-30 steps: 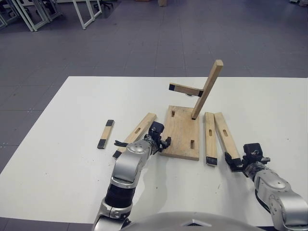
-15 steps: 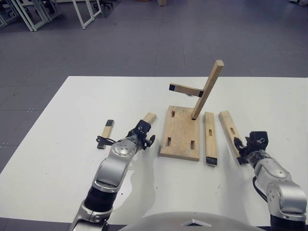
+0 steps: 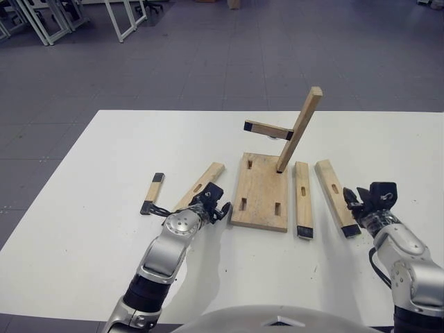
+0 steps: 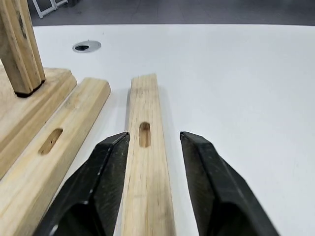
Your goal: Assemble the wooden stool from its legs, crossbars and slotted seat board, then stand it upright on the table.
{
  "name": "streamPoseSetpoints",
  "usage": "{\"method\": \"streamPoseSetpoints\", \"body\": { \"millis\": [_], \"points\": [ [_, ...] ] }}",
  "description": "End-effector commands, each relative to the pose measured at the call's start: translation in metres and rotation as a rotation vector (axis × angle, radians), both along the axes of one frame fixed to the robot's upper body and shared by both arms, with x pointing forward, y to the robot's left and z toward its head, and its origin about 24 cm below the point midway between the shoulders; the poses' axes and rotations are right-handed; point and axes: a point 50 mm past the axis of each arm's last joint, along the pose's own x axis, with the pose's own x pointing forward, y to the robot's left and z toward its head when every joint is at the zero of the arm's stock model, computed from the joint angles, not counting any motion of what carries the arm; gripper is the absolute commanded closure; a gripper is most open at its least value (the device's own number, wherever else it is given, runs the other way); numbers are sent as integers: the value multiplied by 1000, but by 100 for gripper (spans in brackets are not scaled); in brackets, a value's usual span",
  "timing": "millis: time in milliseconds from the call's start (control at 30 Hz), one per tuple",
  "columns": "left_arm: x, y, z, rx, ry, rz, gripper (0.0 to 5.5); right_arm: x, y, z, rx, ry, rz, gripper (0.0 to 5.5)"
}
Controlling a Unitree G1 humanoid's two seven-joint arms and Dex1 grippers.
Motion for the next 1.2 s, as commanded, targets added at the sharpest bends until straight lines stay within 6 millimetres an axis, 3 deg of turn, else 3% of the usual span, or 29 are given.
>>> {"method": "streamPoseSetpoints", "body": {
  "millis": [33, 133, 400, 600, 667, 767, 900, 1033, 1200],
  "points": [
    [-13, 5, -19, 36, 101, 15, 207, -14, 4, -10, -3, 73, 30, 286],
    [-13, 5, -19, 37, 102, 16, 207, -19, 5, -18, -12, 109, 45, 231],
    [-14, 4, -25, 36, 116, 5, 207, -18, -2, -32, -52, 167, 19, 231],
    [-14, -1, -27, 23, 125, -18, 207, -17, 0, -39, -59, 149, 13, 345],
    [-14, -1, -26, 20, 124, -21, 207, -12, 1, -34, -27, 106, 11, 346],
    [-14, 1, -25, 19, 129, -22, 207, 6, 1, -16, 7, -6, 10, 346],
    [-14, 1, -23, 15, 138, -35, 207, 42, 1, 34, 64, -267, 5, 346],
    [-15, -9, -18, -21, 150, -102, 207, 70, 3, 95, 288, -520, 102, 346],
    [-16, -29, -10, -95, 124, -184, 207, 83, 11, 147, 410, -681, 278, 346]
  ]
}}
